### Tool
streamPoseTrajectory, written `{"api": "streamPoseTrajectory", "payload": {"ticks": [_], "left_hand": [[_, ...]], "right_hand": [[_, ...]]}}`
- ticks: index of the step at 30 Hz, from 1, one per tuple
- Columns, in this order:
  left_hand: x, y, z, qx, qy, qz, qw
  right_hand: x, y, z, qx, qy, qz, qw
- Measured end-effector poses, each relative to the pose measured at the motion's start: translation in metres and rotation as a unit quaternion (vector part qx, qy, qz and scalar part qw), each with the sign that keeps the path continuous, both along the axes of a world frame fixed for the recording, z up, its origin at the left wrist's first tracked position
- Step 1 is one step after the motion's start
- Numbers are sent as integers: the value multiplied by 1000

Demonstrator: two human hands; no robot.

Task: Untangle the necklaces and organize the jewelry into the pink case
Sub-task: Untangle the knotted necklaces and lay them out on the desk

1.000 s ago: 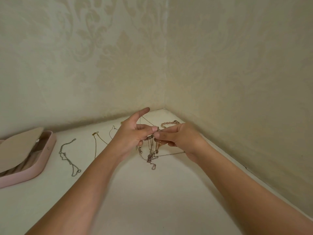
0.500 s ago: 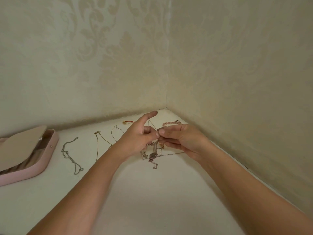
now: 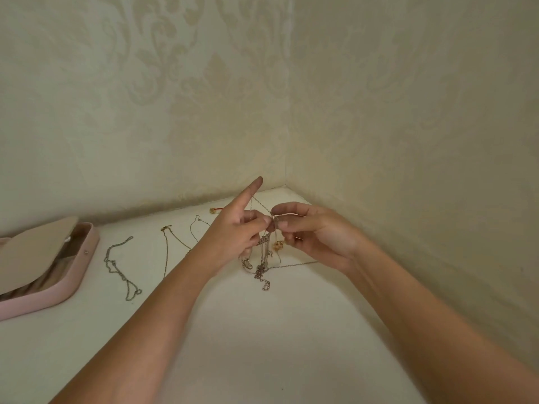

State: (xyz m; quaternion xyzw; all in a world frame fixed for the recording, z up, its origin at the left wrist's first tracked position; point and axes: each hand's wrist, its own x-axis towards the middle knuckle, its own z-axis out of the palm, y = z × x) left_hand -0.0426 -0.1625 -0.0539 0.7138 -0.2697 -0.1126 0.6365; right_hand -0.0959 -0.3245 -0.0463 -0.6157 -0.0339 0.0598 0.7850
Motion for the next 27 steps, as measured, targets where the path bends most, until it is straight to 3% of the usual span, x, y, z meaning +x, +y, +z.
{"api": "streamPoseTrajectory", "payload": {"ticks": [4, 7, 8, 10, 12, 14, 16, 20, 27], "left_hand": [[-2, -1, 3, -49, 30, 4, 998], [-3, -2, 3, -70, 37, 9, 997], [-4, -2, 3, -73, 39, 11, 997], [-4, -2, 4, -72, 37, 8, 997], [-6, -2, 4, -67, 38, -9, 997], [-7, -2, 5, -78, 48, -22, 996], [-6, -1, 8, -101, 62, -25, 993], [-3, 3, 11, -136, 92, -7, 986], [-3, -1, 9, -135, 117, -17, 984]], "right_hand": [[2, 4, -1, 135, 30, 22, 990], [3, 6, -2, 165, 54, 6, 985], [4, 6, -2, 130, 52, -16, 990], [3, 10, -1, -41, 15, -90, 995], [1, 16, -3, -204, -51, -166, 964], [1, 20, -5, -249, -97, -201, 942], [0, 19, -6, -201, -74, -195, 957], [1, 10, -1, 0, 16, -76, 997], [1, 12, 0, 199, 10, 15, 980]]}}
